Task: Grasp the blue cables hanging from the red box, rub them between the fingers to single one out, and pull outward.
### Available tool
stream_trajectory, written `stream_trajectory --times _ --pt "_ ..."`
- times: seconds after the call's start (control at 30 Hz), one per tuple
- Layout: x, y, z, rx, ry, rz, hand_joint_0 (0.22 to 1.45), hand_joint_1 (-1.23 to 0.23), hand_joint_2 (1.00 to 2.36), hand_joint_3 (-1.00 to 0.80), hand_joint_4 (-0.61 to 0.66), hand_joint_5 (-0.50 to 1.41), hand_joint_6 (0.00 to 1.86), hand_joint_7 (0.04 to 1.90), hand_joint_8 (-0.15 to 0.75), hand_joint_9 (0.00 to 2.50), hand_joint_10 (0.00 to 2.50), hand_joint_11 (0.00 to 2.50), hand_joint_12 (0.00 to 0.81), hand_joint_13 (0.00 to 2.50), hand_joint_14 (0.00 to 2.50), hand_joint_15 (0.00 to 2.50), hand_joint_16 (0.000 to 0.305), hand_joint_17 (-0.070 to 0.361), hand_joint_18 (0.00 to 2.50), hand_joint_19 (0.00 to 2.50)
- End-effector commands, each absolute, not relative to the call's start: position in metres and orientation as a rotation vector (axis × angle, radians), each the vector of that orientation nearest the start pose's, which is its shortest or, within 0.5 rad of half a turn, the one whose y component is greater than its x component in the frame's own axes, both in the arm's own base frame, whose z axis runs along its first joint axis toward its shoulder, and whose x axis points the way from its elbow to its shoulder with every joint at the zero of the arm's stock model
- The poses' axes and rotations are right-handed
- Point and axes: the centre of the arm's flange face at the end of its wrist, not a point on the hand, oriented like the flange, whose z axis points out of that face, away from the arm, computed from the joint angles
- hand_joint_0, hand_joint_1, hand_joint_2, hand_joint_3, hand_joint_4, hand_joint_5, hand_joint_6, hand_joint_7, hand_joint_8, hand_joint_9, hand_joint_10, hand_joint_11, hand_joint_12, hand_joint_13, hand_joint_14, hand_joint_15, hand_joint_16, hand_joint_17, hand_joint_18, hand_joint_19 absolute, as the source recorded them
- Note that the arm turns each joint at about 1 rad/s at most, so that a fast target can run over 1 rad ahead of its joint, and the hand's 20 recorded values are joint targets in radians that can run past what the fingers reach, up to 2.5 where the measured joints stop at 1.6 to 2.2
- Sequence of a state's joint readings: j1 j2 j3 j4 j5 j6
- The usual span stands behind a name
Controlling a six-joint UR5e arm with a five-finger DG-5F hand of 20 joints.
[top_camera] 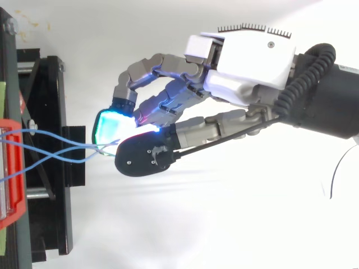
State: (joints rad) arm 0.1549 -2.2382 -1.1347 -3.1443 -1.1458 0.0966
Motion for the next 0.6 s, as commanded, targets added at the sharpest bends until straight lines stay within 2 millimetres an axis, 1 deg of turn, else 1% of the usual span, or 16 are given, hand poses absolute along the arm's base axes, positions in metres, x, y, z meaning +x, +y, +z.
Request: stream_trajectory --times 0.0,0.23,0.3,0.4,0.57 --pt "0.7285 -0.0627 0.2877 1.503 1.133 0.91 0.63 -0.78 1.01 -0.22 0.21 -0.18 0.82 0.91 0.244 0.74 0.01 0.43 0.341 0.77 0.01 0.37 0.048 0.108 0.65 0.52" --pt "0.7283 -0.0627 0.2888 1.502 1.132 0.911 0.61 -0.76 1.01 -0.24 0.2 -0.18 0.81 0.93 0.245 0.76 0.01 0.44 0.34 0.77 0.01 0.37 0.048 0.107 0.65 0.53" --pt "0.7283 -0.0627 0.2888 1.502 1.132 0.911 0.62 -0.77 1.01 -0.23 0.19 -0.18 0.81 0.94 0.239 0.75 0.01 0.42 0.332 0.76 0.01 0.37 0.046 0.104 0.64 0.52" --pt "0.7283 -0.0627 0.2888 1.502 1.132 0.911 0.65 -0.8 1.02 -0.21 0.17 -0.18 0.81 0.9 0.234 0.73 0.01 0.42 0.33 0.75 0.01 0.37 0.046 0.103 0.64 0.51" --pt "0.7283 -0.0627 0.2888 1.502 1.132 0.911 0.68 -0.83 1.02 -0.2 0.17 -0.18 0.81 0.9 0.229 0.72 0.01 0.43 0.329 0.75 0.01 0.36 0.045 0.102 0.65 0.49"
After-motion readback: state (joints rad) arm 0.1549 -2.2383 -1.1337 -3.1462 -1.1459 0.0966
